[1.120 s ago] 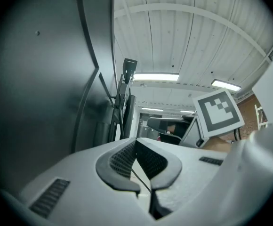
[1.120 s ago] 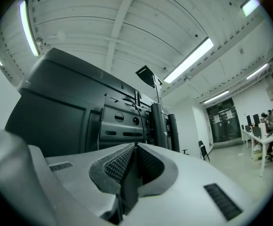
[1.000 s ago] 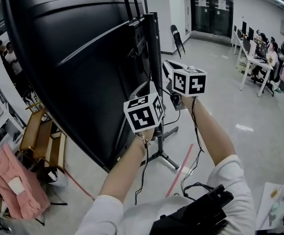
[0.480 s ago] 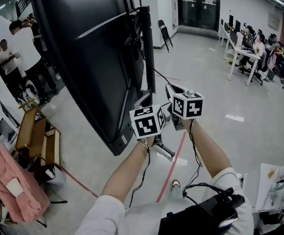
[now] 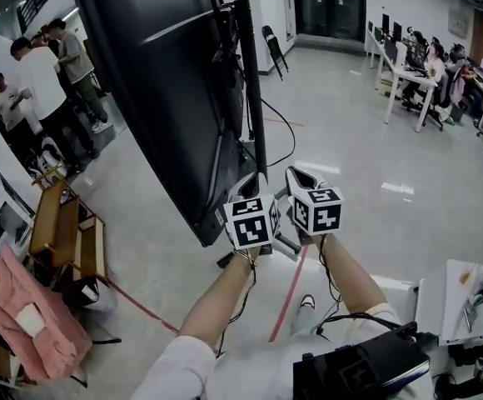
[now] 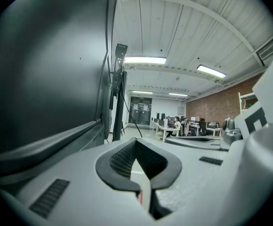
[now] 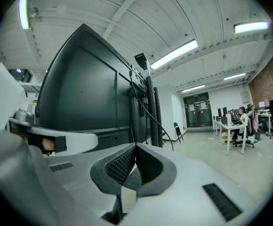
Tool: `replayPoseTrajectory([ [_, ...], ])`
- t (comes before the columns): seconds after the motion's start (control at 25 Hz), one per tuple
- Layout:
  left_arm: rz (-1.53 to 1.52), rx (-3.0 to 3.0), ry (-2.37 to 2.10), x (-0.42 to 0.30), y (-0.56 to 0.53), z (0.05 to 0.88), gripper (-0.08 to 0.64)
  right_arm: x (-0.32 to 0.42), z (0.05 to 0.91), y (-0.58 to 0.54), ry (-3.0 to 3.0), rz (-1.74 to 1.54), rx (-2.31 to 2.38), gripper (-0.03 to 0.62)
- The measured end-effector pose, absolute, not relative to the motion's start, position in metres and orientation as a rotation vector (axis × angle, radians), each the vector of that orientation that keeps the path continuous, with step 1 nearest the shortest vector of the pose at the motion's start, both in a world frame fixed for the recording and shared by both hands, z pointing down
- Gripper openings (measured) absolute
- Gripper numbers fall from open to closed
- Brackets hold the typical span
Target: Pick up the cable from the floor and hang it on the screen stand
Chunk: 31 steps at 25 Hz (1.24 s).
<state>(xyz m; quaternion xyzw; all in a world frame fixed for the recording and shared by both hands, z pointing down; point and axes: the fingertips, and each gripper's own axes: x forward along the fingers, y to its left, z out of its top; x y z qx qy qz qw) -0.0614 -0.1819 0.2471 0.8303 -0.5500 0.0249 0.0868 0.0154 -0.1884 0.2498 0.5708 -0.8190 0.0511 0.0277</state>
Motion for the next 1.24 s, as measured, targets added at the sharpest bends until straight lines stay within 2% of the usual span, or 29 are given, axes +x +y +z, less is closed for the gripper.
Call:
replayPoseTrajectory([
  [0.64,0.002,2.391,-1.601,-0.061,-0.206,0.246,0.003,0.014,0.253,-0.213,-2.506,0.183,1.773,0.017],
  [1.24,0.054,2.399,-1.594,-0.058,-0.205,0.258,0.003,0.022,0.259,-0.208,-2.481,0.208,1.797,0.017],
])
